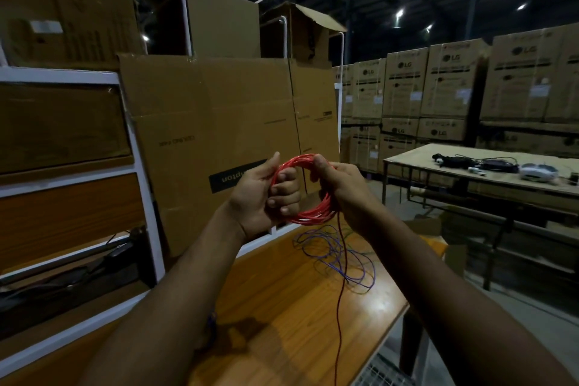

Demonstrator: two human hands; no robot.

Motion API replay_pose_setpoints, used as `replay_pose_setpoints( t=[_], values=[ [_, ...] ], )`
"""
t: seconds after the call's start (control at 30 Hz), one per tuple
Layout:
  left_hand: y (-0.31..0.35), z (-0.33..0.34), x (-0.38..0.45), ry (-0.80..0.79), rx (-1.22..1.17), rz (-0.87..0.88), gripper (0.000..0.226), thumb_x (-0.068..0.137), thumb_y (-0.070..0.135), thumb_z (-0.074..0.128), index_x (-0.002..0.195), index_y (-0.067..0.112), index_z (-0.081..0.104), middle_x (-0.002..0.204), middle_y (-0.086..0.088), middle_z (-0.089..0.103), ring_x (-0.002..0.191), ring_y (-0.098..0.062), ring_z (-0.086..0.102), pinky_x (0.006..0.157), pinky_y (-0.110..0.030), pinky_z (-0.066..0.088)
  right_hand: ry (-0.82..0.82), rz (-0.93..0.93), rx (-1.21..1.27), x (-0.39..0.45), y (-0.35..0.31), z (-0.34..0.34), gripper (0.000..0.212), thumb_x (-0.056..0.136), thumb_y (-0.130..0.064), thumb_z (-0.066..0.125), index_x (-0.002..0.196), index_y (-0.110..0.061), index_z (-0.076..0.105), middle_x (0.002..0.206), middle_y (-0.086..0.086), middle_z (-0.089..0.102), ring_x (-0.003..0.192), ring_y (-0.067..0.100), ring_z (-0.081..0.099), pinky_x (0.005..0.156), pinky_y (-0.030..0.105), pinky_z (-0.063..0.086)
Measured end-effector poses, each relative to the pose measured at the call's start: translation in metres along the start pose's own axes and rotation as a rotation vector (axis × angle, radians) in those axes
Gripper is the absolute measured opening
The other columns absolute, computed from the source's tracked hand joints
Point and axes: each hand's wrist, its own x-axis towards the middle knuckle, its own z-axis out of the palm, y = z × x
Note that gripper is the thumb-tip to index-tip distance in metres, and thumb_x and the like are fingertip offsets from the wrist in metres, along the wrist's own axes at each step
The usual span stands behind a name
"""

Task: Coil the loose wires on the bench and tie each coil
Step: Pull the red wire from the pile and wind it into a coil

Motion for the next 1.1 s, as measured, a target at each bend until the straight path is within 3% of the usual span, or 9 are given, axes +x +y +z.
replay_pose_setpoints(
  t=[0.13,0.23,0.3,0.43,0.6,0.8,0.87,1.0,1.1],
  values=[
    [-0.001,-0.004,0.002,0.077,0.081,-0.019,0.043,0.1,0.047,0.039,0.067,0.019,0.039,0.048,0.008,0.027,0.041,-0.009,0.015,0.043,-0.024,0.014,-0.09,0.104,0.078,-0.004,0.002,0.003,0.045,0.096,-0.056,0.047,0.09,-0.012,0.055,0.075,0.001,0.047,0.062,0.014,0.045,0.06,0.029,0.037],
    [-0.002,-0.004,0.005,0.17,0.092,0.032,0.041,0.101,0.042,0.041,0.065,0.022,0.036,0.046,0.009,0.027,0.034,-0.007,0.021,0.038,-0.021,0.014,-0.19,0.211,0.209,-0.01,0.013,0.0,0.045,0.097,-0.052,0.049,0.112,-0.01,0.054,0.107,0.012,0.062,0.091,0.028,0.064,0.083,0.041,0.056],
    [0.001,-0.006,0.006,0.254,0.073,0.097,0.043,0.104,0.041,0.038,0.065,0.023,0.035,0.046,0.009,0.025,0.034,-0.007,0.022,0.036,-0.02,0.015,-0.314,0.281,0.271,-0.019,0.028,-0.009,0.041,0.097,-0.042,0.055,0.127,-0.015,0.052,0.123,0.018,0.062,0.106,0.036,0.067,0.093,0.05,0.055],
    [0.016,-0.007,0.005,0.349,0.044,0.202,0.048,0.105,0.04,0.037,0.06,0.024,0.038,0.047,0.009,0.024,0.037,-0.007,0.02,0.038,-0.021,0.014,-0.395,0.312,0.168,-0.041,0.078,-0.022,0.036,0.095,-0.016,0.059,0.131,-0.017,0.053,0.11,0.014,0.061,0.087,0.017,0.066,0.083,0.039,0.052],
    [0.025,-0.012,0.006,0.401,0.04,0.259,0.049,0.105,0.041,0.036,0.059,0.024,0.039,0.047,0.008,0.025,0.039,-0.008,0.02,0.037,-0.021,0.016,-0.395,0.421,0.186,-0.074,0.126,-0.023,0.038,0.094,0.005,0.05,0.128,-0.009,0.056,0.107,0.012,0.055,0.092,0.022,0.053,0.081,0.033,0.048],
    [0.011,-0.013,0.013,0.451,0.034,0.259,0.048,0.105,0.043,0.034,0.062,0.023,0.039,0.05,0.007,0.025,0.041,-0.009,0.019,0.039,-0.021,0.016,-0.071,0.254,-0.163,-0.085,0.107,0.014,0.011,0.096,0.002,0.055,0.106,0.002,0.059,0.082,0.015,0.07,0.065,0.024,0.068,0.066,0.045,0.061],
    [0.007,-0.014,0.017,0.451,0.051,0.26,0.048,0.105,0.044,0.034,0.063,0.022,0.037,0.05,0.007,0.024,0.039,-0.008,0.018,0.039,-0.021,0.015,-0.137,0.169,-0.523,-0.085,0.085,0.022,0.013,0.099,-0.01,0.055,0.102,-0.007,0.067,0.081,0.004,0.073,0.062,0.013,0.068,0.062,0.035,0.061],
    [0.001,-0.015,0.017,0.435,0.151,0.235,0.048,0.105,0.045,0.033,0.063,0.022,0.037,0.052,0.007,0.023,0.04,-0.008,0.017,0.042,-0.024,0.012,-0.225,-0.18,-0.951,-0.084,0.034,0.029,0.026,0.099,-0.015,0.054,0.12,-0.021,0.068,0.111,-0.004,0.07,0.095,0.003,0.064,0.087,0.022,0.055],
    [-0.002,-0.015,0.014,0.403,0.244,0.194,0.046,0.104,0.046,0.036,0.065,0.021,0.04,0.054,0.006,0.025,0.043,-0.009,0.019,0.045,-0.025,0.014,-0.234,-0.487,-1.004,-0.074,-0.004,0.021,0.026,0.098,-0.019,0.055,0.121,-0.024,0.066,0.12,-0.005,0.059,0.099,0.002,0.054,0.083,0.015,0.045]
  ],
)
